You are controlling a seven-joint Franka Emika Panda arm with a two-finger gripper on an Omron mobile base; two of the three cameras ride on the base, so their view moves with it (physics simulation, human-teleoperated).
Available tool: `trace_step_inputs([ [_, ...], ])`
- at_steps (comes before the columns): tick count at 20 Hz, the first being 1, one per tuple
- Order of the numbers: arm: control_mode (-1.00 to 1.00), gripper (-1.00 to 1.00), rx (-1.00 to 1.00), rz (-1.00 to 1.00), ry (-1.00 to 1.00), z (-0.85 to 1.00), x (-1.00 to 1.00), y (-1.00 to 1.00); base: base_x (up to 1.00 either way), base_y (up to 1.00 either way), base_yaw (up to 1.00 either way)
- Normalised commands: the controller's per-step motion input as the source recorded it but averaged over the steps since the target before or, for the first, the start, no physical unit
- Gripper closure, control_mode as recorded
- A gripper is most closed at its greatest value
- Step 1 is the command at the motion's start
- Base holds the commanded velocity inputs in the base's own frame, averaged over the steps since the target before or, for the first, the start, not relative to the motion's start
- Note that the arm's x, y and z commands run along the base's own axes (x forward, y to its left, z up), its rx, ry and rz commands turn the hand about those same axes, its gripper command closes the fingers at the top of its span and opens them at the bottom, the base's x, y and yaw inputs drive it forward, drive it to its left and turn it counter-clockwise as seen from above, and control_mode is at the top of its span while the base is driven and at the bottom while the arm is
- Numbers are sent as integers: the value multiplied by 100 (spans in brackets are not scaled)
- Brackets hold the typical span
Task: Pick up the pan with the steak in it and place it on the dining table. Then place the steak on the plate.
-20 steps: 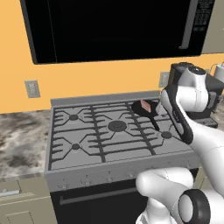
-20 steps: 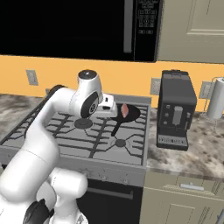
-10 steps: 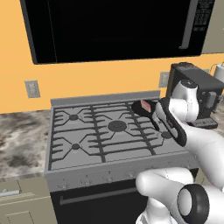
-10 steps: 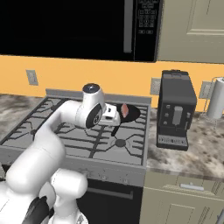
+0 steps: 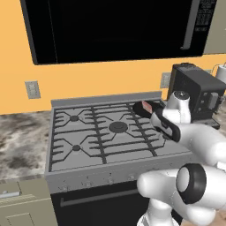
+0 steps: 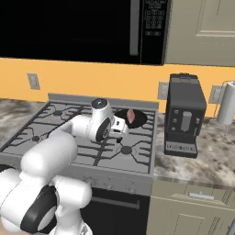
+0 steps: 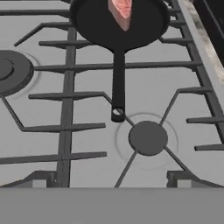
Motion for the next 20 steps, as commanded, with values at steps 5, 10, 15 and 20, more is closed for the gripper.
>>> trace_step_inputs([
  [5, -100, -100, 4, -6, 0, -33, 52, -17, 0, 0, 0],
  [10, -100, -100, 0, -3, 0, -7, 22, -2, 0, 0, 0],
  [15, -100, -100, 0, 0, 0, -10, 31, -1, 0, 0, 0],
  [20, -100, -100, 0, 0, 0, -29, 43, -6, 0, 0, 0],
])
